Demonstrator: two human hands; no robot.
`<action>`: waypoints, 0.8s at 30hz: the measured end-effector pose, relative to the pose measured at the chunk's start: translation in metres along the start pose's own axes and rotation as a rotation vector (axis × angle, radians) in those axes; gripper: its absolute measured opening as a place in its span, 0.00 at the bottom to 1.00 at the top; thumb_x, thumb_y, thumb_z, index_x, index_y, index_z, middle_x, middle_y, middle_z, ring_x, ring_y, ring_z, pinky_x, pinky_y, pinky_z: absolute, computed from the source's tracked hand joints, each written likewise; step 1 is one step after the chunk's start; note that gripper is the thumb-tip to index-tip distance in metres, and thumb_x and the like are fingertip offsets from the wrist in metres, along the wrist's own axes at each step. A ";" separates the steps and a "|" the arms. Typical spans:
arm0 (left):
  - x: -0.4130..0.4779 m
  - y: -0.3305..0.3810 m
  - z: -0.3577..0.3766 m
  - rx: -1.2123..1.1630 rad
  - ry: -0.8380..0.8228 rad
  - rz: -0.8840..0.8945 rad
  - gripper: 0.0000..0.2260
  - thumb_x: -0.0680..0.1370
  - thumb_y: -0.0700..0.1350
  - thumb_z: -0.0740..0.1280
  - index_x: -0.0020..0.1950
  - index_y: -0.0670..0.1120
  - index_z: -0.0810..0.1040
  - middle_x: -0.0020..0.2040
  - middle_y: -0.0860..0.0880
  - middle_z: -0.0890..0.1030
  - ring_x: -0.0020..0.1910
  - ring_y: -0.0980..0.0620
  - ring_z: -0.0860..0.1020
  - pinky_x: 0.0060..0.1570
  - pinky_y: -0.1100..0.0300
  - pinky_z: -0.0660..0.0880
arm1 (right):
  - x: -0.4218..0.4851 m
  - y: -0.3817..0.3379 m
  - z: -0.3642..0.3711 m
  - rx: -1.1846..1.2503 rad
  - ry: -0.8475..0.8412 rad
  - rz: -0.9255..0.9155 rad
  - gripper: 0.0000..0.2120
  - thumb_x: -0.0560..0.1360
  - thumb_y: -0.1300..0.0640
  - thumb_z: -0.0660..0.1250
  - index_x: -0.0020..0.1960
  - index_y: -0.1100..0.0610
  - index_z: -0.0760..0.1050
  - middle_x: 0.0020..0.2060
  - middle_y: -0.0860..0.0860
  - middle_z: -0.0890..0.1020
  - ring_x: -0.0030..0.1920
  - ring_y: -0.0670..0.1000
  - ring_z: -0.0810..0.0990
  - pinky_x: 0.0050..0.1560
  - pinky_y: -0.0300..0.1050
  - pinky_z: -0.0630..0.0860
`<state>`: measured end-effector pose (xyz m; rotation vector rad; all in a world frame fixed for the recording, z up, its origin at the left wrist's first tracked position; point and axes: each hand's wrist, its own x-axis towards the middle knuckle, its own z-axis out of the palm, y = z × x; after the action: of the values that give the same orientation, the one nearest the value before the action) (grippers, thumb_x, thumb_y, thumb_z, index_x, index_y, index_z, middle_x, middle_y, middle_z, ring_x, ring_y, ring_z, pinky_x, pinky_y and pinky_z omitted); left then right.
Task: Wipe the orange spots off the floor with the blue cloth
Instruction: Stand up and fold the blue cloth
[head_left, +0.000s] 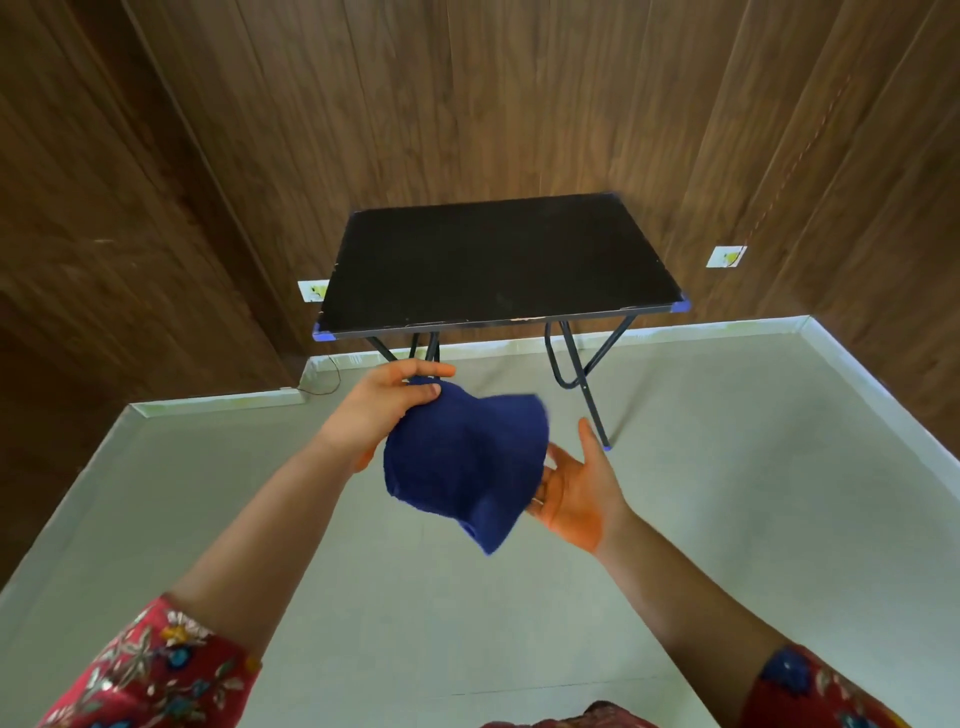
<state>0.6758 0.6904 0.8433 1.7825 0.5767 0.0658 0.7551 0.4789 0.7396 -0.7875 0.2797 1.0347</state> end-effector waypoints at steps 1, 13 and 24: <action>0.000 -0.001 -0.002 0.006 0.017 0.004 0.12 0.80 0.39 0.62 0.56 0.54 0.81 0.59 0.50 0.79 0.57 0.48 0.78 0.58 0.51 0.77 | -0.002 -0.006 0.006 -0.076 0.046 -0.028 0.21 0.79 0.42 0.62 0.66 0.54 0.71 0.52 0.58 0.84 0.50 0.59 0.85 0.44 0.53 0.81; 0.011 -0.021 -0.017 0.554 -0.008 0.188 0.12 0.70 0.37 0.72 0.49 0.52 0.80 0.49 0.51 0.82 0.48 0.51 0.79 0.50 0.56 0.76 | -0.022 -0.047 0.055 -1.696 0.293 -0.668 0.17 0.69 0.59 0.73 0.57 0.53 0.78 0.46 0.49 0.83 0.47 0.52 0.80 0.48 0.46 0.78; 0.065 -0.017 0.002 0.074 0.108 -0.045 0.13 0.74 0.41 0.71 0.56 0.49 0.74 0.46 0.52 0.78 0.49 0.49 0.77 0.41 0.61 0.76 | 0.033 -0.087 0.040 -1.176 -0.051 -0.451 0.09 0.75 0.58 0.70 0.42 0.53 0.69 0.45 0.55 0.80 0.50 0.57 0.78 0.52 0.53 0.74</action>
<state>0.7276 0.7189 0.8109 1.8452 0.7049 0.1115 0.8400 0.5051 0.7888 -1.7684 -0.6059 0.7175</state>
